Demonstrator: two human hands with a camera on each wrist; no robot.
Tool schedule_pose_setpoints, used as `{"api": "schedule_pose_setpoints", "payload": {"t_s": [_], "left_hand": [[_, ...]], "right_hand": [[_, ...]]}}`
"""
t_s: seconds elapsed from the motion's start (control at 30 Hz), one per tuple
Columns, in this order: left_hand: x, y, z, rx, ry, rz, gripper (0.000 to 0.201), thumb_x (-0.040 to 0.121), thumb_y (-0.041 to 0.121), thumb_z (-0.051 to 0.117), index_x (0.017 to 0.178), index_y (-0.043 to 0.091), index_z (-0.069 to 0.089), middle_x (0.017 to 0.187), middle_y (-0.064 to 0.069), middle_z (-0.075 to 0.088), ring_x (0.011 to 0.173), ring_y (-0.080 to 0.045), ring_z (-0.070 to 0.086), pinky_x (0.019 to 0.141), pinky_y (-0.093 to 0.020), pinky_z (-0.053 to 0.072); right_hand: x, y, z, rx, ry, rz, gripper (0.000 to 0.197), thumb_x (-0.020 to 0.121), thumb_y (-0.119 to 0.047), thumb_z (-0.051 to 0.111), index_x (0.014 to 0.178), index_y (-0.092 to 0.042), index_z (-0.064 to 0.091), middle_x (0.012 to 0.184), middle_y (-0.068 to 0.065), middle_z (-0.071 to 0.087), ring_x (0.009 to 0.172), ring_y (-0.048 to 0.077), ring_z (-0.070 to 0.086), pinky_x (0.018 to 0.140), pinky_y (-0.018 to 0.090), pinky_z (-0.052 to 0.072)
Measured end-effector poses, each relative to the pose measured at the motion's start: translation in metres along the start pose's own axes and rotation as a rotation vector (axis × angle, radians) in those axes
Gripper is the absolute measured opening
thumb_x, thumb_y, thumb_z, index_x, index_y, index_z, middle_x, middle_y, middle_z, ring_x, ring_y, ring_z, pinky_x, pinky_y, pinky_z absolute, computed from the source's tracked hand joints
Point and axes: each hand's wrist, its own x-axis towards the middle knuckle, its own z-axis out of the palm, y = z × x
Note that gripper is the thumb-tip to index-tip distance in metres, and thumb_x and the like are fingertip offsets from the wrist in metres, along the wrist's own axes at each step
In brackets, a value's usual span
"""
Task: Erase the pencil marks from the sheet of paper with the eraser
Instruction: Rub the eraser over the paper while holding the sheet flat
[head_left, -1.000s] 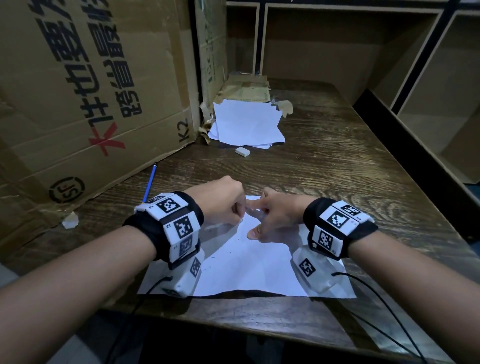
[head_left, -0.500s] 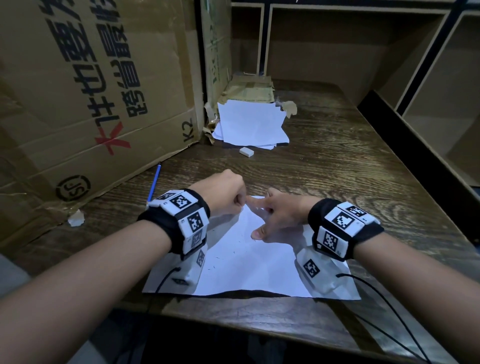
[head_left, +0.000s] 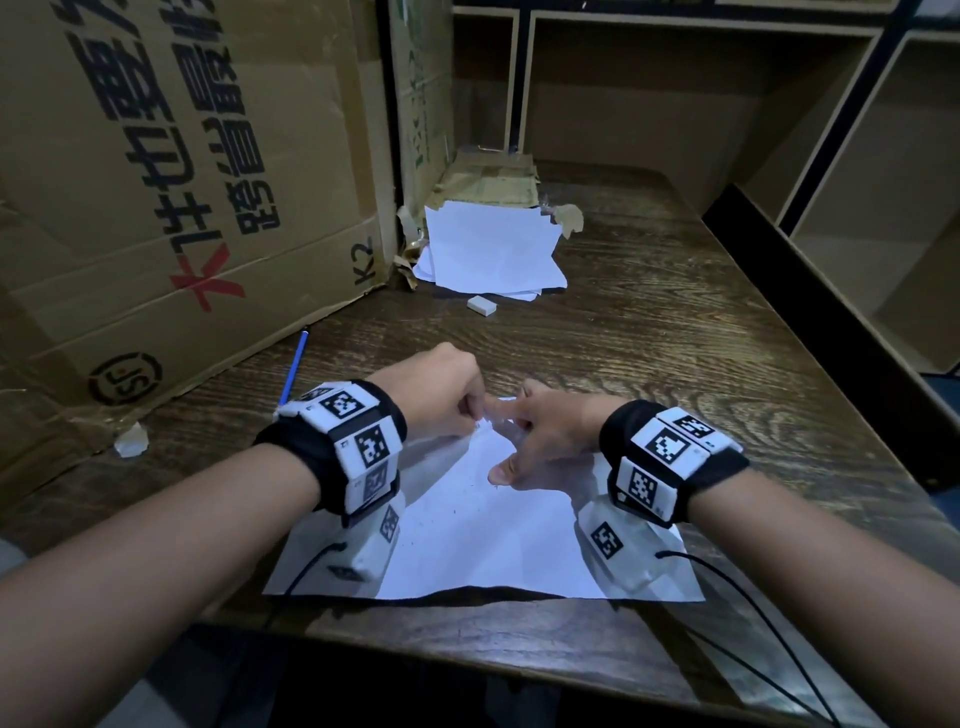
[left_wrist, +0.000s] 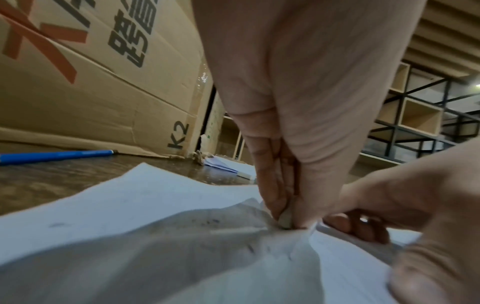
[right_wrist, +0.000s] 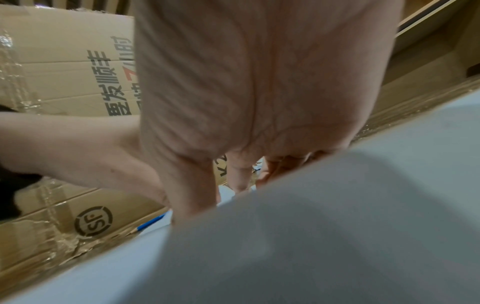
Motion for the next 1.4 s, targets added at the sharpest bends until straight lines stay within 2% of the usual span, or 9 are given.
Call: {"api": "schedule_pose_setpoints", "payload": {"t_s": [0.1, 0.2, 0.43, 0.57, 0.73, 0.97, 1.17, 1.27, 1.4], "left_hand": [[-0.003, -0.004, -0.001, -0.003, -0.021, 0.001, 0.011, 0.081, 0.013, 0.071, 0.085, 0.019, 0.080, 0.077, 0.011, 0.069, 0.074, -0.009, 0.067, 0.070, -0.031, 0.059], [0.001, -0.012, -0.005, 0.007, 0.019, -0.061, 0.011, 0.083, 0.014, 0.070, 0.087, 0.018, 0.080, 0.083, 0.006, 0.072, 0.077, -0.013, 0.068, 0.071, -0.033, 0.060], [-0.007, 0.000, 0.004, -0.042, 0.035, -0.040, 0.010, 0.082, 0.018, 0.068, 0.085, 0.021, 0.078, 0.079, 0.008, 0.069, 0.075, -0.014, 0.067, 0.068, -0.034, 0.058], [0.001, -0.002, -0.001, -0.036, 0.022, -0.088, 0.009, 0.084, 0.019, 0.069, 0.086, 0.021, 0.077, 0.080, 0.010, 0.065, 0.079, -0.014, 0.067, 0.069, -0.031, 0.057], [0.013, 0.004, -0.004, 0.015, 0.021, -0.080, 0.009, 0.085, 0.015, 0.070, 0.086, 0.020, 0.077, 0.082, 0.006, 0.066, 0.080, -0.018, 0.067, 0.069, -0.030, 0.057], [0.012, 0.004, -0.003, -0.032, 0.035, -0.135, 0.009, 0.086, 0.016, 0.069, 0.085, 0.021, 0.077, 0.086, 0.003, 0.070, 0.080, -0.018, 0.068, 0.073, -0.033, 0.059], [0.012, 0.015, -0.001, 0.024, -0.026, -0.078, 0.011, 0.082, 0.014, 0.071, 0.085, 0.021, 0.079, 0.084, 0.005, 0.071, 0.077, -0.017, 0.068, 0.067, -0.029, 0.058], [0.006, 0.013, 0.003, 0.057, 0.030, -0.100, 0.011, 0.086, 0.017, 0.066, 0.087, 0.023, 0.075, 0.084, 0.007, 0.064, 0.077, -0.017, 0.065, 0.057, -0.022, 0.044], [0.015, 0.010, -0.004, 0.036, 0.057, -0.136, 0.012, 0.085, 0.013, 0.066, 0.087, 0.021, 0.075, 0.090, 0.002, 0.067, 0.081, -0.021, 0.067, 0.066, -0.029, 0.053]], "right_hand": [[-0.003, -0.001, 0.000, -0.004, 0.005, 0.006, 0.093, 0.079, -0.062, 0.072, 0.150, -0.059, 0.011, 0.109, -0.006, 0.029, 0.104, 0.020, 0.043, 0.094, 0.041, 0.045], [-0.005, -0.003, 0.001, -0.019, 0.011, 0.004, 0.101, 0.082, -0.061, 0.070, 0.157, -0.049, 0.003, 0.117, -0.004, 0.026, 0.108, 0.019, 0.042, 0.104, 0.044, 0.045], [-0.006, -0.004, 0.000, -0.025, 0.009, -0.023, 0.086, 0.080, -0.062, 0.071, 0.149, -0.058, 0.020, 0.108, -0.004, 0.030, 0.103, 0.022, 0.047, 0.097, 0.043, 0.048], [-0.004, -0.005, 0.000, -0.047, -0.004, 0.003, 0.095, 0.080, -0.066, 0.068, 0.155, -0.046, 0.014, 0.110, -0.005, 0.029, 0.106, 0.022, 0.046, 0.103, 0.047, 0.047], [-0.006, -0.007, 0.001, -0.039, 0.016, 0.050, 0.097, 0.076, -0.067, 0.071, 0.151, -0.028, 0.024, 0.108, -0.008, 0.028, 0.102, 0.020, 0.042, 0.102, 0.048, 0.047], [-0.004, -0.007, 0.001, -0.073, 0.006, 0.060, 0.100, 0.078, -0.068, 0.069, 0.154, -0.027, 0.018, 0.111, -0.008, 0.024, 0.104, 0.019, 0.037, 0.105, 0.048, 0.045], [-0.008, -0.007, 0.001, -0.074, 0.024, 0.062, 0.079, 0.078, -0.065, 0.070, 0.139, -0.028, 0.036, 0.107, -0.004, 0.033, 0.105, 0.024, 0.050, 0.099, 0.050, 0.048], [-0.005, -0.004, 0.001, -0.055, 0.023, 0.036, 0.095, 0.077, -0.066, 0.070, 0.153, -0.037, 0.020, 0.110, -0.005, 0.031, 0.108, 0.024, 0.048, 0.100, 0.050, 0.048], [-0.002, -0.003, 0.002, -0.040, 0.029, 0.027, 0.110, 0.074, -0.069, 0.070, 0.156, -0.047, 0.001, 0.114, -0.008, 0.029, 0.122, 0.025, 0.047, 0.105, 0.049, 0.045]]}}
